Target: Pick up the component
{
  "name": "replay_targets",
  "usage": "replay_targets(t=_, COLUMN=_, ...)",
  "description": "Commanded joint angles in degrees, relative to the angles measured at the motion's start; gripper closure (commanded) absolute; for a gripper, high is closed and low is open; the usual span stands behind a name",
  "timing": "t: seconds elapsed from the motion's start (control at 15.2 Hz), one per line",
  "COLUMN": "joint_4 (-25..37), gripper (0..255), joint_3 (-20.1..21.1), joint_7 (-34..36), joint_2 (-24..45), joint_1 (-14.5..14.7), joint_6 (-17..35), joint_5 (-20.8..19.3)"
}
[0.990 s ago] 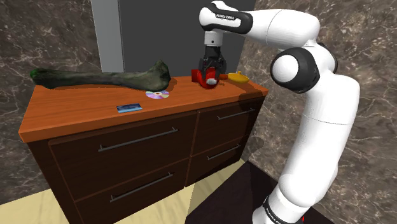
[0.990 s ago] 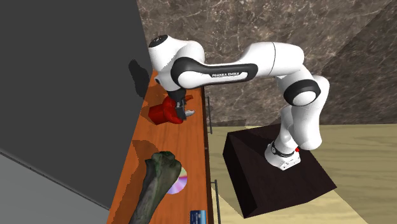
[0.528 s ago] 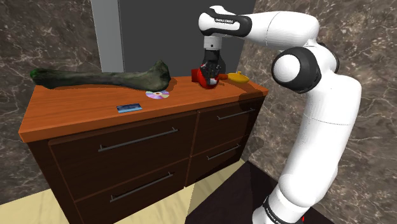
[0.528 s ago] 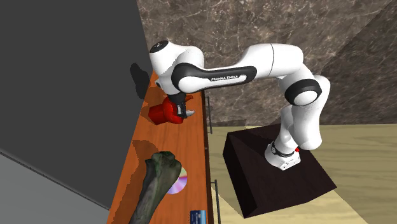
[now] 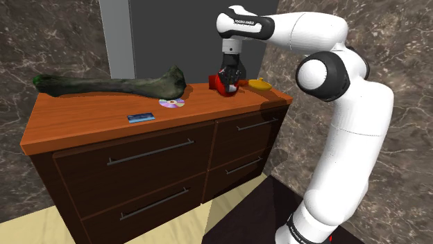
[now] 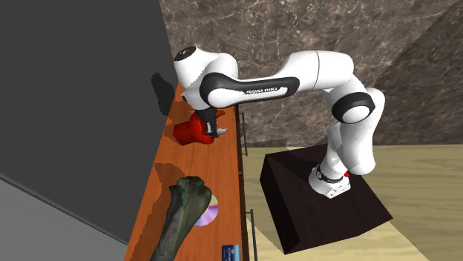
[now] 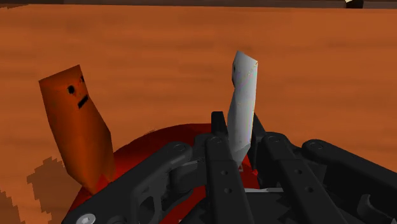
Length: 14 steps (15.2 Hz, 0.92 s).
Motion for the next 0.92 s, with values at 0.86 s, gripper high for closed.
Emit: replay_targets(t=0.86, joint_4=20.6, gripper=255, joint_3=-0.2, joint_7=-0.5, joint_2=6.0, joint_1=-0.8, joint_6=-14.5, joint_5=0.7)
